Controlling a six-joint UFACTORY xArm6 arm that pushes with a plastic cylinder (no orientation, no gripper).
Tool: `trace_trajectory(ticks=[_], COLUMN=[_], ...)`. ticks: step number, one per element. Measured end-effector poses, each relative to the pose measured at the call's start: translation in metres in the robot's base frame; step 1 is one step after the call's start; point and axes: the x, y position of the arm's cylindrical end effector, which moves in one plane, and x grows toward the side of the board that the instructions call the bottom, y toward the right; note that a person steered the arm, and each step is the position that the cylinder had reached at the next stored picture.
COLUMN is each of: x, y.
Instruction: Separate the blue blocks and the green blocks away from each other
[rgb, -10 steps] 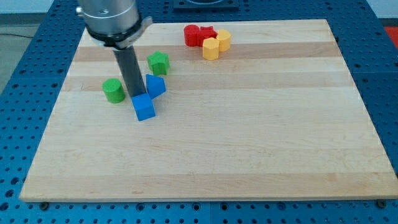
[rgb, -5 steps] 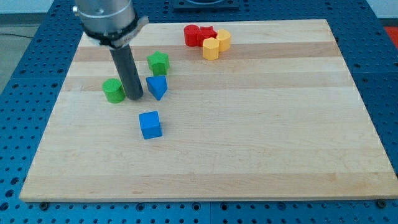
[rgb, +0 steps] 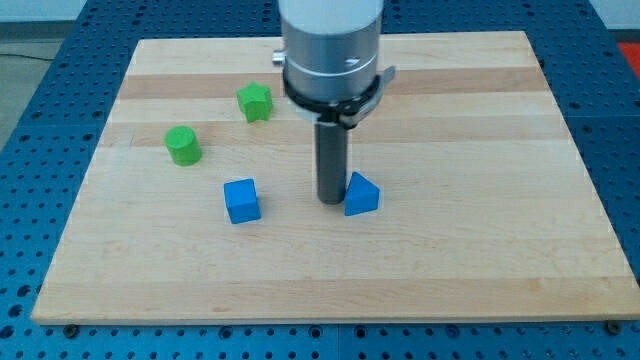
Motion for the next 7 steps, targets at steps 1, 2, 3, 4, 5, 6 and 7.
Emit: trace_trajectory(ticks=[1, 2, 3, 4, 5, 6, 7], x=[0.008, 0.000, -0.005, -0.053, -0.114, -0.147, -0.183], y=[-0.037, -0.062, -0.100, -0.071, -0.047, -0.071, -0.098])
